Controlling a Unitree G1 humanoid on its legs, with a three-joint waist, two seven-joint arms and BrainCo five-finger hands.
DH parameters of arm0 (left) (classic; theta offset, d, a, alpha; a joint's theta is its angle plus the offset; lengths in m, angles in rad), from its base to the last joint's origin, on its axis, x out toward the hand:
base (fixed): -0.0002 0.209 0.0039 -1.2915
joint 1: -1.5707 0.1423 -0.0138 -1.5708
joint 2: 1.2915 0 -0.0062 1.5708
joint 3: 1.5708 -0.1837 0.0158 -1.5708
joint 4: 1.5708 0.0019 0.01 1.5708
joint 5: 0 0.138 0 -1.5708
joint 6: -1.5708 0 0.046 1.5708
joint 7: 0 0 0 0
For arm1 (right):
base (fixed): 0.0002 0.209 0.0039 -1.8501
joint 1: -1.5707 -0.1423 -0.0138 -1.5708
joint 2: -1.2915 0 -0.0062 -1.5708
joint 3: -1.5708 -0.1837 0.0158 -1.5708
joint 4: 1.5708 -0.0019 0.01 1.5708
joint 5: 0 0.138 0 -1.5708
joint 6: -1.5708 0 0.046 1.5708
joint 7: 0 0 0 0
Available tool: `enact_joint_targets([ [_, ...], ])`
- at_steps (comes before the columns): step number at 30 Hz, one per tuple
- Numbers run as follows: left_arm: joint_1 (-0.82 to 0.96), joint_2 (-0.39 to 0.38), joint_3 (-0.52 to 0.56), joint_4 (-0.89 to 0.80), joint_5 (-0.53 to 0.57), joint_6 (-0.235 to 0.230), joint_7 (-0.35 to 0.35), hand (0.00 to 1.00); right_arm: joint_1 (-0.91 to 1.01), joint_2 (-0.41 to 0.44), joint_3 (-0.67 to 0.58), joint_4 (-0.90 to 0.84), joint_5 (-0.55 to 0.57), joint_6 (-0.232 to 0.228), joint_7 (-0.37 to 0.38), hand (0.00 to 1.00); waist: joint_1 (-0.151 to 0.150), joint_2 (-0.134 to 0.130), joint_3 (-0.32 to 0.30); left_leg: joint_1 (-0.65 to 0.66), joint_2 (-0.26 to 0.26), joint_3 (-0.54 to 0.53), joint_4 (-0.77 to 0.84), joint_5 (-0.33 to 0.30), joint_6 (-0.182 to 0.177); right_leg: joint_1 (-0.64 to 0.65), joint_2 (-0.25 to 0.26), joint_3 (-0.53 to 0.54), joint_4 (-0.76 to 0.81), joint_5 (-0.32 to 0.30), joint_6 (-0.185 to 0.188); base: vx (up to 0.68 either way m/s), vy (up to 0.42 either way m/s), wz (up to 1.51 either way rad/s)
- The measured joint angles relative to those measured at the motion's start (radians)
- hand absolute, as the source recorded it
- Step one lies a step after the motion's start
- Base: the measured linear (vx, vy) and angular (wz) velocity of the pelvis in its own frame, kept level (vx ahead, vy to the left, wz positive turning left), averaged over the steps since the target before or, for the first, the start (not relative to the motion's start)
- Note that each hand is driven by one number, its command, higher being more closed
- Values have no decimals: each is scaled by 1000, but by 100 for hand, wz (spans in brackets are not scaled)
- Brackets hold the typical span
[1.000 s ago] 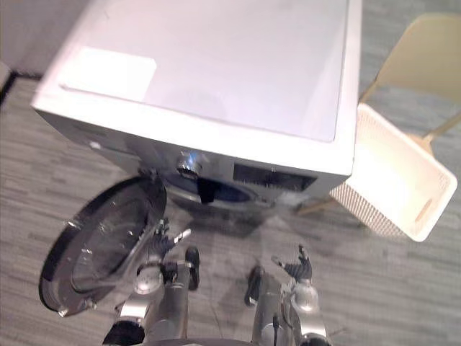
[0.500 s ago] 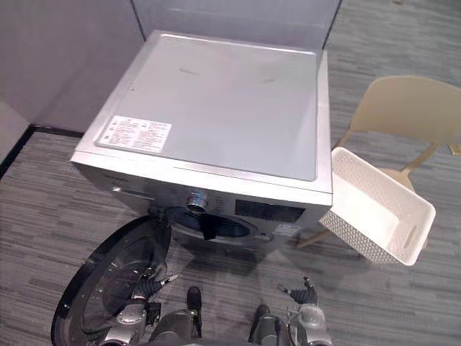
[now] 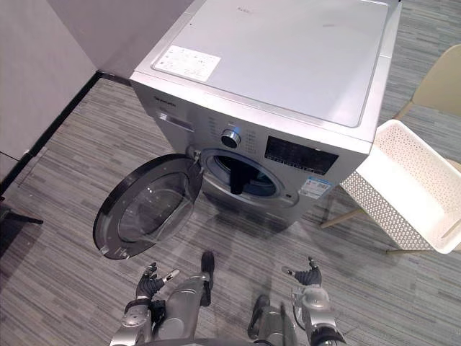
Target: Pick up the laundry basket with both hands and put the clothes into the washing machine.
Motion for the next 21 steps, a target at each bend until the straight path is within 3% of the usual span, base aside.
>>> enact_joint_targets([
  [2,-9,1,-12,3,0,0,1,0,11,8,-14,12,0,1,0,0,-3,1,-1,55,17,-5,21,-69,-16,-11,-11,1,2,18,17,-170,190,6],
  [4,-9,7,-44,2,0,1,1,0,21,6,-16,37,0,0,1,0,-22,14,-16,144,-1,-27,-151,-106,-51,-13,-12,4,-22,47,54,-122,218,8],
  [6,-22,34,-87,-23,1,3,1,0,31,21,-27,55,0,1,2,0,-25,-8,-47,145,-35,-20,-226,-58,-36,-10,-30,-2,-102,104,74,-81,212,14],
  [10,-24,60,-146,-191,9,3,3,0,56,18,-54,57,1,0,1,0,-28,-4,-57,189,-87,-35,-289,-21,-2,70,-49,-19,-225,185,112,-20,172,16],
  [13,-9,75,-144,-397,0,-17,2,0,62,18,-56,57,3,-1,2,0,-53,4,-84,202,-122,-47,-325,2,21,105,-71,-46,-285,221,130,37,135,19],
  [16,-16,95,-75,-577,-31,-55,7,0,62,19,-57,58,6,-1,4,0,-53,6,-88,215,-138,-47,-328,3,22,147,-72,-51,-349,255,134,35,63,0],
  [21,-96,168,144,-626,-127,-85,81,0,60,14,-58,66,9,-1,9,0,-52,6,-97,250,-130,-47,-354,9,24,190,-48,-56,-403,274,119,23,-25,-3],
])
